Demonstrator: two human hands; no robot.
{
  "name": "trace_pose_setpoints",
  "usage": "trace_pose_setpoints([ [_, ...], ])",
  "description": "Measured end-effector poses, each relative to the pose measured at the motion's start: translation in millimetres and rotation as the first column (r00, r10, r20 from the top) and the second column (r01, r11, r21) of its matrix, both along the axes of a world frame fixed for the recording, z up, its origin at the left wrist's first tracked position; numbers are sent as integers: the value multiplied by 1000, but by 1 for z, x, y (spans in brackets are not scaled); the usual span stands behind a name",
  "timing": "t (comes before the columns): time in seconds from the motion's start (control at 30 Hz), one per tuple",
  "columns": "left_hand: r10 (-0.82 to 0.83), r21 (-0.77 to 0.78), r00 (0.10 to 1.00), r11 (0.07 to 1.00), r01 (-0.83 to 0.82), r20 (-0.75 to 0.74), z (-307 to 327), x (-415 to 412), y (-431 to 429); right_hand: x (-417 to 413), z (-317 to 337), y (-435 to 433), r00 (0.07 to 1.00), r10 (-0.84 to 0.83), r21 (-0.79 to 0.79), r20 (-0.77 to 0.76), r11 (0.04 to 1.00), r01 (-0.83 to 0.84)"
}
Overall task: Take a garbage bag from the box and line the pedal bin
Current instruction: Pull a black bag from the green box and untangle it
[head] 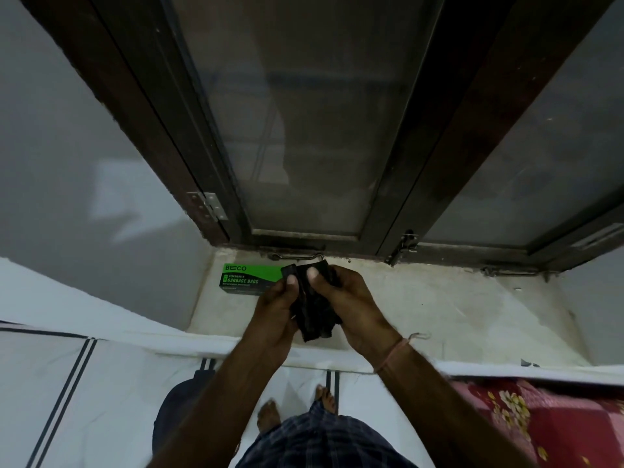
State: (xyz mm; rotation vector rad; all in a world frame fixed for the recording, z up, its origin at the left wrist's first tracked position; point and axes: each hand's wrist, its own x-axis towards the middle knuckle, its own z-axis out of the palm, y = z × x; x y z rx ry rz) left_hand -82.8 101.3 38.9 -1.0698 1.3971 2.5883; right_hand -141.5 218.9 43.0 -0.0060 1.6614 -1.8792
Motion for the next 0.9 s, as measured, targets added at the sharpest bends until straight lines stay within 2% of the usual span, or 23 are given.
trace_pose_setpoints([
  [0.2,73,138,997,987,-77,28,2,0,2,4,-5,-4,996,-77,70,34,995,75],
  [0.37,40,26,998,999,-39,-49,-2,4,-3,3,-8,-2,987,-155,57,48,987,152],
  [0.47,11,-52,1000,999,-12,-19,-4,8,-11,-3,-11,-4,974,-222,107,38,970,217],
  [0.57,-9,-65,999,998,11,32,-5,9,-13,-4,-7,-11,971,-238,134,41,964,230],
  [0.7,41,66,998,997,-44,39,0,7,-11,8,2,-19,982,-136,0,129,991,137],
  [0.77,47,141,999,989,-49,15,7,9,-12,15,4,-23,998,-22,28,65,999,20],
  [0.8,32,136,999,990,-31,-4,8,12,-15,17,5,-25,1000,9,48,22,999,-10],
  [0.9,-7,14,999,1000,7,-54,10,17,-25,19,4,-28,999,-40,32,-12,999,41],
])
